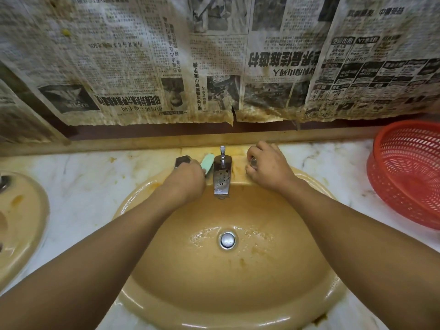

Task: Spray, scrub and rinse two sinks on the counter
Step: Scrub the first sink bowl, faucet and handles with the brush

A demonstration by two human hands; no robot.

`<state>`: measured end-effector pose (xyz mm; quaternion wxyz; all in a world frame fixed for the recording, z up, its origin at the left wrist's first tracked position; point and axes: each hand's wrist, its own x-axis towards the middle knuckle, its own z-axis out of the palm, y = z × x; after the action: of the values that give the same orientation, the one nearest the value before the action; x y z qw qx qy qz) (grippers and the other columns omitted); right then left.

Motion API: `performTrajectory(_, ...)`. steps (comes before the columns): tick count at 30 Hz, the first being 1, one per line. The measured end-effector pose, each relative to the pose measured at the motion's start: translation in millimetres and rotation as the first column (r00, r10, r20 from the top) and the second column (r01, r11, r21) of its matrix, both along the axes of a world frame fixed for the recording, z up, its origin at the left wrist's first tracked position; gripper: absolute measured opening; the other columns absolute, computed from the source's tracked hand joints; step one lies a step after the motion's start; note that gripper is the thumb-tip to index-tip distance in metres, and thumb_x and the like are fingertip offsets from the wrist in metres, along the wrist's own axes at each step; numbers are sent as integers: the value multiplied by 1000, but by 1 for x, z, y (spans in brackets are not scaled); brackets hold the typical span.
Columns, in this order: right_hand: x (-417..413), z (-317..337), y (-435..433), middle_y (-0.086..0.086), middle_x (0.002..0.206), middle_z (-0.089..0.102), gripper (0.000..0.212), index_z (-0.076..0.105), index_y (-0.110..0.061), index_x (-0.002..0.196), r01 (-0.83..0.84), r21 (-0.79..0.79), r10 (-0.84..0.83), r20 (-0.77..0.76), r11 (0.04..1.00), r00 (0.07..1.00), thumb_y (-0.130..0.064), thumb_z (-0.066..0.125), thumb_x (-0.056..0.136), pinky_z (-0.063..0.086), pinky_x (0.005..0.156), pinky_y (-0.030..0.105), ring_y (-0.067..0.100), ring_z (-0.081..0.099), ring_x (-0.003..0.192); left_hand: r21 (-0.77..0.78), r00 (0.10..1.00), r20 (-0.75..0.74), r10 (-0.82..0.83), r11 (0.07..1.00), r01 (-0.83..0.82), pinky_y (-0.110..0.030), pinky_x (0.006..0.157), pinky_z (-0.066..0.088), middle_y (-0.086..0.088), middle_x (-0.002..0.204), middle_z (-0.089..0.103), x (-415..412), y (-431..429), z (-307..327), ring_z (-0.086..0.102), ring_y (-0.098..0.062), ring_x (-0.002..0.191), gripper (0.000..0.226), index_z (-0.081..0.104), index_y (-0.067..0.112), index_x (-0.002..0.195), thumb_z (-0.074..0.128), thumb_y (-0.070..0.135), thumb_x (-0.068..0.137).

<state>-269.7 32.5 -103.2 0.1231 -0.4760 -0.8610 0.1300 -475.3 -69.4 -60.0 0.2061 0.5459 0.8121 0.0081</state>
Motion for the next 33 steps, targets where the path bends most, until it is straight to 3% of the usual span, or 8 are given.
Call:
performTrajectory(5,0,-1,0,0,118,54,22,63,-19,110,-3,-1,3,-6,1000,1000,-31,64,91,39,99,37,27,47,114,195,993,101,-58,980,38,-40,62,42,-17,101,64,-3,-37,-16,62,-32,79,35,36,13,140,35,32,110)
performTrajectory(10,0,-1,0,0,116,55,23,64,-18,110,5,-3,-5,-9,1000,1000,-29,64,90,40,97,36,27,47,113,260,986,101,-131,960,101,-39,55,37,-6,74,56,-12,-48,-14,55,-26,63,21,38,24,129,34,33,110)
performTrajectory(13,0,1,0,0,116,54,24,64,-18,111,6,-10,-6,2,1000,1000,-30,65,89,41,98,37,27,47,113,253,987,56,-153,958,134,-42,56,39,-5,72,54,-11,-52,-12,54,-30,63,23,36,23,131,33,32,111)
performTrajectory(17,0,1,-1,0,115,54,24,63,-18,110,3,-19,-3,2,1000,1000,-30,65,89,41,97,38,27,47,113,140,977,-102,-187,970,200,-44,53,40,-6,67,52,-5,-74,-11,48,-30,57,5,30,25,104,33,23,106)
performTrajectory(23,-1,4,-1,0,119,54,23,63,-20,110,-1,-32,2,21,1000,1000,-31,63,90,42,98,38,27,47,115,163,989,114,-93,984,74,-45,69,49,-12,94,61,-4,-46,1,58,-32,79,25,37,19,132,36,31,110)
performTrajectory(28,0,4,-1,0,118,53,23,62,-20,110,-2,-28,3,17,1000,1000,-32,63,91,41,98,38,27,46,115,114,993,82,-80,991,70,-40,53,37,-1,70,57,22,-104,5,54,-23,62,13,32,30,98,35,39,108)
performTrajectory(30,0,4,-1,1,118,53,22,62,-20,110,-3,-32,4,20,999,1000,-32,63,91,41,98,38,28,46,114,140,988,113,-110,986,93,-39,49,25,-2,68,56,45,-112,1,51,-25,59,10,33,29,103,33,37,109)
performTrajectory(33,0,6,-1,1,117,52,23,62,-20,109,-10,-47,11,21,999,1000,-32,64,90,41,98,39,29,46,114,219,987,90,-135,969,113,-41,52,31,-3,70,56,73,-100,-17,50,-35,61,8,28,27,111,34,32,109)
